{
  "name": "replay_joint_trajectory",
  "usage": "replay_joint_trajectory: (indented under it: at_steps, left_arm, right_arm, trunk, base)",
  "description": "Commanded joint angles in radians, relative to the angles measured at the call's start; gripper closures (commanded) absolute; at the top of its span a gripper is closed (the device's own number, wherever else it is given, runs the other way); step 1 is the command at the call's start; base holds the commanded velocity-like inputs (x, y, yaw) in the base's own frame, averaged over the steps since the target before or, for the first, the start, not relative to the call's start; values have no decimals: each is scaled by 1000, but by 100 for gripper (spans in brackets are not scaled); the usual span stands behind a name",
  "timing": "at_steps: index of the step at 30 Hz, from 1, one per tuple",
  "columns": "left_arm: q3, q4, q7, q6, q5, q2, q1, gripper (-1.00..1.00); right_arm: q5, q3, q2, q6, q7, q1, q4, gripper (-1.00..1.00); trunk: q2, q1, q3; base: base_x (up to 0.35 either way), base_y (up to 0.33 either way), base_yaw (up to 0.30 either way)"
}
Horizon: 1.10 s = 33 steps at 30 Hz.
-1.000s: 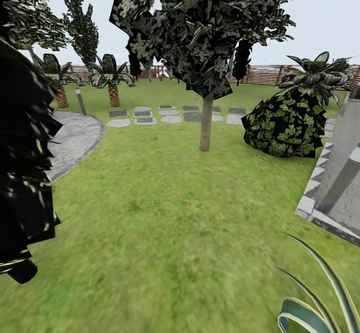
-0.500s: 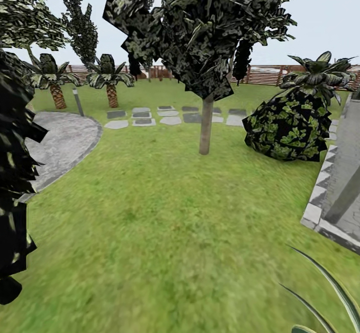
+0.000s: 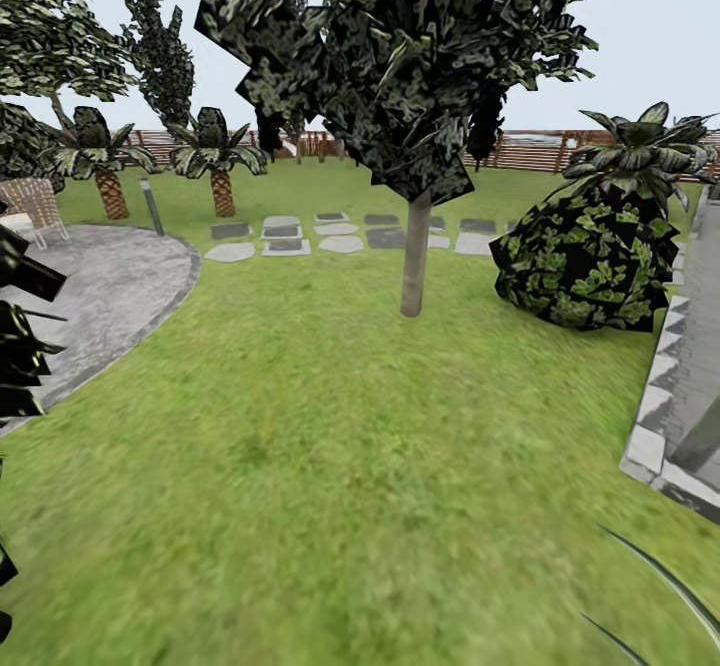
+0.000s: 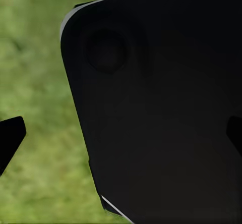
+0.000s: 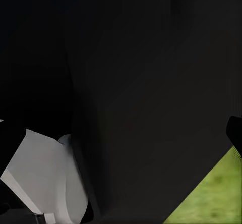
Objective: Take the three Easter eggs out of the wicker basket on the lawn in the garden, then place them on the lawn next to a single tree (choose any tree) so that all three eggs are next to the same tree and none are left in the basket.
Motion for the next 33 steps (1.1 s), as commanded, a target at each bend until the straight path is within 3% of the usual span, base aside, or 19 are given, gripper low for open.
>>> replay_joint_trajectory:
  at_steps: [1,33]
  left_arm:
    - [-4,1,0,-4,-4,0,0,-100]
    - [-4,1,0,-4,-4,0,0,-100]
  right_arm:
    - [-4,-7,0,-7,0,-1,2,-100]
    - [-4,-6,0,-6,0,-1,2,-100]
  trunk:
    - [0,1,-1]
    - [0,1,-1]
  base:
    - [337,1,0]
    - [337,0,8]
